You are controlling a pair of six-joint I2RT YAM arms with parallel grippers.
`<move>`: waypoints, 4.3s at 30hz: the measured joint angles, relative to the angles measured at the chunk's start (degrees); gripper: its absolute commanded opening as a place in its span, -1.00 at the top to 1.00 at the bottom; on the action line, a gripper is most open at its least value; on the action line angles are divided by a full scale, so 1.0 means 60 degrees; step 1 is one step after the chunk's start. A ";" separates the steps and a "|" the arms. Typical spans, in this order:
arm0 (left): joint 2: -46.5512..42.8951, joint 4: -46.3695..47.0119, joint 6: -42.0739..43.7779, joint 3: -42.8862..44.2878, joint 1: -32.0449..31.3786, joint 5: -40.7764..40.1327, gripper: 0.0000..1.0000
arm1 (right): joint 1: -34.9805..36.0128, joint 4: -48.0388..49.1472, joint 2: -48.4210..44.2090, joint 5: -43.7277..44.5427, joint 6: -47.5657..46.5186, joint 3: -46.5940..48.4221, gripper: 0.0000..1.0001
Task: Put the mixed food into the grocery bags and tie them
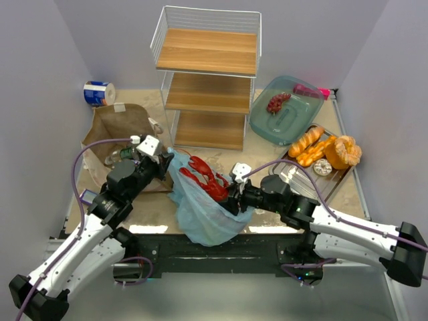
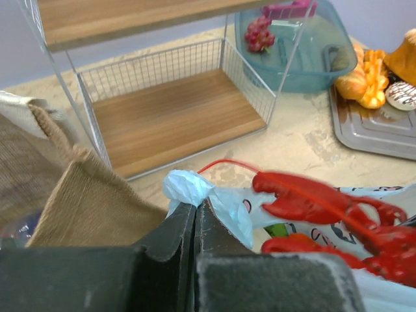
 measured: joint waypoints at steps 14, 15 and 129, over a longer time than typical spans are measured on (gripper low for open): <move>0.0466 -0.0029 -0.0484 0.0310 0.0007 0.0087 1.00 | 0.0947 -0.0357 0.0579 0.0317 0.0011 0.0007 1.00; 0.0466 0.0015 -0.0481 0.0310 0.0011 0.0157 1.00 | 0.1024 -0.0412 0.0714 0.0270 0.0004 0.0007 1.00; -0.0703 0.0692 0.0117 -0.0120 0.0011 0.2641 1.00 | -1.1759 -0.4069 0.6808 0.4484 0.1126 0.3883 1.00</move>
